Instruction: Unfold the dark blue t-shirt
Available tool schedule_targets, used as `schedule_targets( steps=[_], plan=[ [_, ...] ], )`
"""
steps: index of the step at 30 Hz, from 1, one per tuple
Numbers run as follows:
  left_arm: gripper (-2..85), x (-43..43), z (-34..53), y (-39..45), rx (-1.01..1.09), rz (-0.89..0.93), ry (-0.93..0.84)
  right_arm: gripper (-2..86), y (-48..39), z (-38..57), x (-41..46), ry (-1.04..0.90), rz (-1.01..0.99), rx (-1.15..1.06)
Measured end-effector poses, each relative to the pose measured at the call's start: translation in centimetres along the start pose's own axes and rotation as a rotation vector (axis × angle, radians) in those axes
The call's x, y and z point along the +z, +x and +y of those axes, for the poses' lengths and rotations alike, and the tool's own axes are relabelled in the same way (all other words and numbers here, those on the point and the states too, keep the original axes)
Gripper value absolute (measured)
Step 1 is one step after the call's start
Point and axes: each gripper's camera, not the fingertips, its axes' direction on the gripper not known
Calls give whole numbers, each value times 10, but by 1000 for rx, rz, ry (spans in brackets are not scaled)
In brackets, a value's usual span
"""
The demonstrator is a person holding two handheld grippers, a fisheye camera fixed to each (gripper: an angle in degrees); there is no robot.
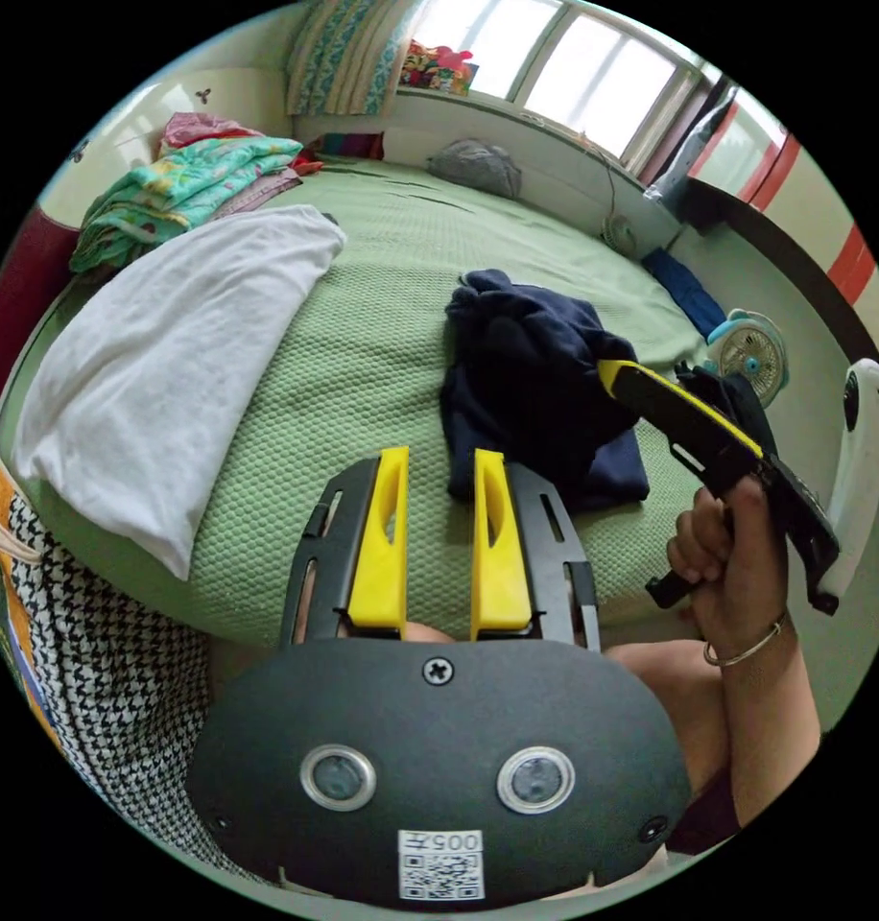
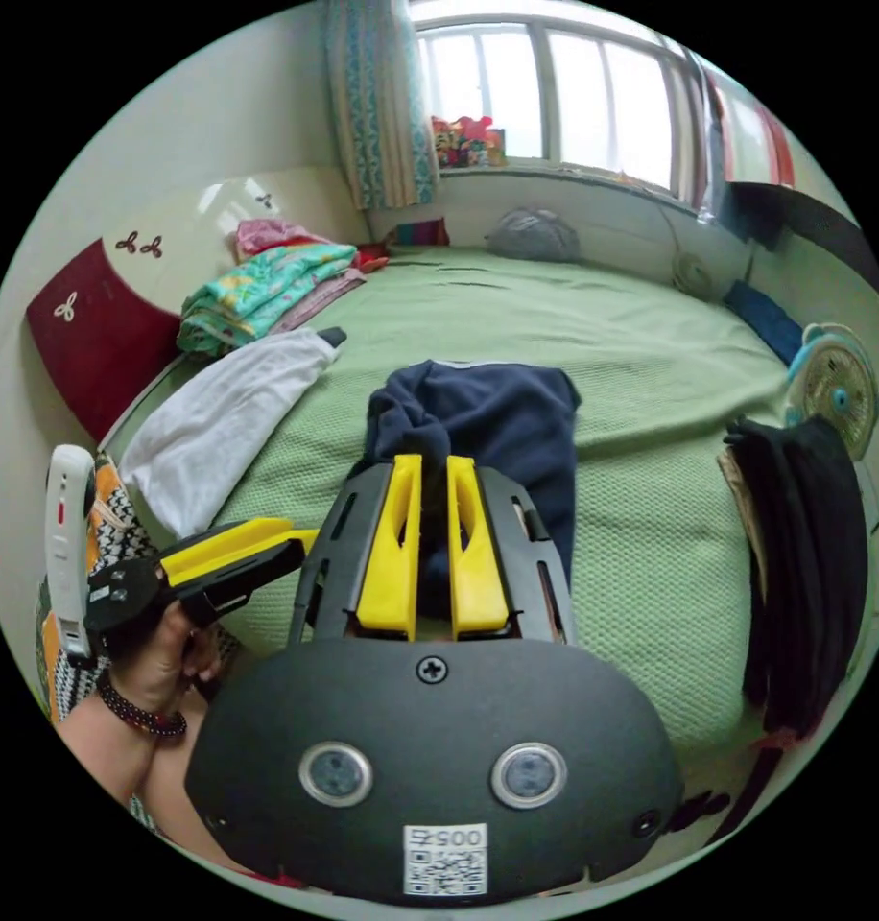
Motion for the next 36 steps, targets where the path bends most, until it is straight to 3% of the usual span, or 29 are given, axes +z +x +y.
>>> schedule_targets(
  steps=[14, 20, 25, 30, 36],
  plan=[
    [114, 40, -30, 20, -66, 21, -53, 3, 165, 11, -33, -20, 258, 205],
    [63, 49, -34, 22, -117, 34, -80, 6, 215, 19, -49, -37, 455, 349],
    [45, 46, -33, 31, -78, -17, -74, 31, 238, 23, -57, -51, 458, 424],
    [42, 37, -24, 36, -23, -83, -39, 41, 235, 21, -68, 29, 322, 361],
    [42, 31, -12, 28, -8, -166, -57, 51, 231, 10, -49, -63, 214, 312]
  ],
)
